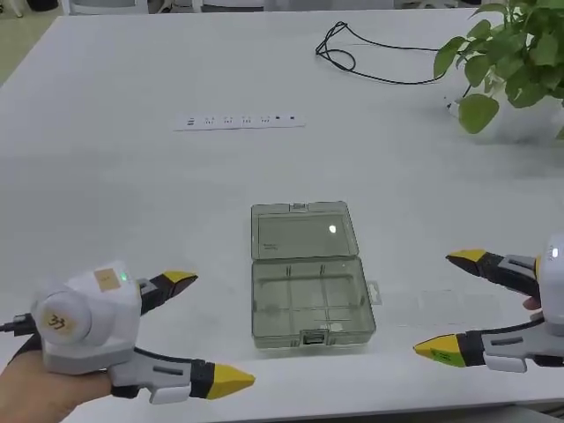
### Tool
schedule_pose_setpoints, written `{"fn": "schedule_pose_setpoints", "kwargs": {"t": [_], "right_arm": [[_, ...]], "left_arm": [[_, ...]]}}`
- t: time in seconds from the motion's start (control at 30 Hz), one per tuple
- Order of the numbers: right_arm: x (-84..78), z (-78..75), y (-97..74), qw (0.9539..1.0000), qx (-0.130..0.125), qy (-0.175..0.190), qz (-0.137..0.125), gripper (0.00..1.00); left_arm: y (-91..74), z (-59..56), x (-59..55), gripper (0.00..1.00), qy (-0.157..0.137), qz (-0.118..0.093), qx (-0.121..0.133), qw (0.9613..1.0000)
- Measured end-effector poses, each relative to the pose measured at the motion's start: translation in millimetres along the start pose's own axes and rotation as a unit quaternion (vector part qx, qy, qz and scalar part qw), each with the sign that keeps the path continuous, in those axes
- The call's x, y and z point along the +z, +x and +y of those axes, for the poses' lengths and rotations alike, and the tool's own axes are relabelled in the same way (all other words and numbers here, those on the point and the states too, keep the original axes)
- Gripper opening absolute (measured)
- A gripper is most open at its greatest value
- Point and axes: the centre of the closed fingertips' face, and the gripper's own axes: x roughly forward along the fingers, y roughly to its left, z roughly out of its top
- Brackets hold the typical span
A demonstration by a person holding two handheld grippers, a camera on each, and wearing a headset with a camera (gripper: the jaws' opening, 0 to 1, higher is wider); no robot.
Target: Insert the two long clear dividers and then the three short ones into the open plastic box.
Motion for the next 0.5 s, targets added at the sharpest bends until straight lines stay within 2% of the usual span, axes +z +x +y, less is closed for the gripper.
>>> {"fn": "schedule_pose_setpoints", "kwargs": {"t": [0.5], "right_arm": [[1.9, -0.9, 0.7, 1.0000, 0.000, -0.001, -0.004, 0.88]], "left_arm": [[2.4, 0.4, -0.8, 1.00, -0.001, 0.003, -0.006, 1.0000]]}}
